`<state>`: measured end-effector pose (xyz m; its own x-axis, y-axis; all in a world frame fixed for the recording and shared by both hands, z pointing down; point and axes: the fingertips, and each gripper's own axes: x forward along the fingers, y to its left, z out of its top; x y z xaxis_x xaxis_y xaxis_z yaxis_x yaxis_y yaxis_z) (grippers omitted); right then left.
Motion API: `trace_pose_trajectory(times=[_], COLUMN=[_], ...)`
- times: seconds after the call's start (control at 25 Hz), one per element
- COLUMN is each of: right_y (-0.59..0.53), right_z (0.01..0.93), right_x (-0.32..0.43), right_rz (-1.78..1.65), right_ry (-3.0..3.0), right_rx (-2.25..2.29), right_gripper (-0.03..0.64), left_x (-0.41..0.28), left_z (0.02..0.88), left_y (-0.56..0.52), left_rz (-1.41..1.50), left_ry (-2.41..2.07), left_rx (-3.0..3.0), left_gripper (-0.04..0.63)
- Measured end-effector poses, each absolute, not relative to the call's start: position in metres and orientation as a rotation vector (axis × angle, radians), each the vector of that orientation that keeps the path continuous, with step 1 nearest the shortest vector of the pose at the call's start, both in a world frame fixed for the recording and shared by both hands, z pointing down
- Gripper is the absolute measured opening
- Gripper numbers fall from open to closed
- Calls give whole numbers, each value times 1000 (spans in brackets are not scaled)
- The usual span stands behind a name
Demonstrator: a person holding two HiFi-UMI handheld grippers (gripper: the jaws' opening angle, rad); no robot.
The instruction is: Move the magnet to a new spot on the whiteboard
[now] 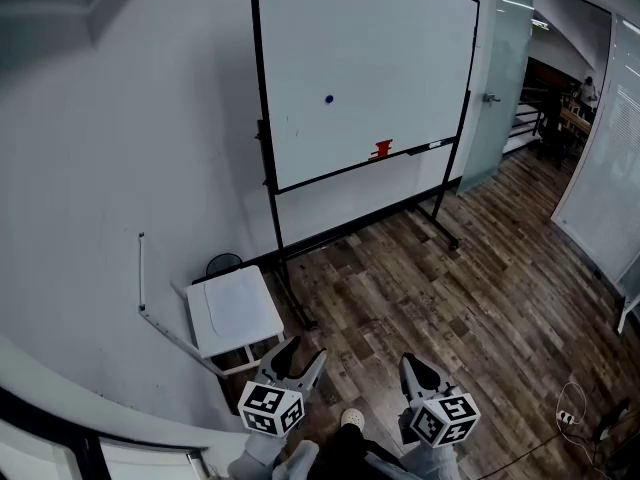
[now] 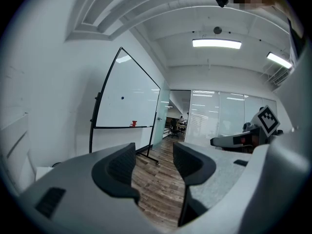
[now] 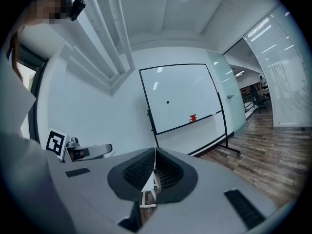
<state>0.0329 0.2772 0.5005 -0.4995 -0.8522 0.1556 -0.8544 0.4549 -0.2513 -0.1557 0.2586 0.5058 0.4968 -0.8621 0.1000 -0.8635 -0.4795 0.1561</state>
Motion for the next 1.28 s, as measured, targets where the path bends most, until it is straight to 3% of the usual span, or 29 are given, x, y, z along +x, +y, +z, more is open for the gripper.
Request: trace_pose_trajectory(times=[0.8,1.28], right_y=[128,91], right_z=[497,515], right_x=[72,79], right_rz=[479,487], right_ry=[-2704,-2709], right_rx=[1477,1421], right_gripper=[29,29], left_x=[-123,-113], left_z=[498,518], left_y=[117,89], left_rz=[-5,-21], left_ry=[-1582,-1619], left_rx=[2499,2453], left_gripper=[235,235])
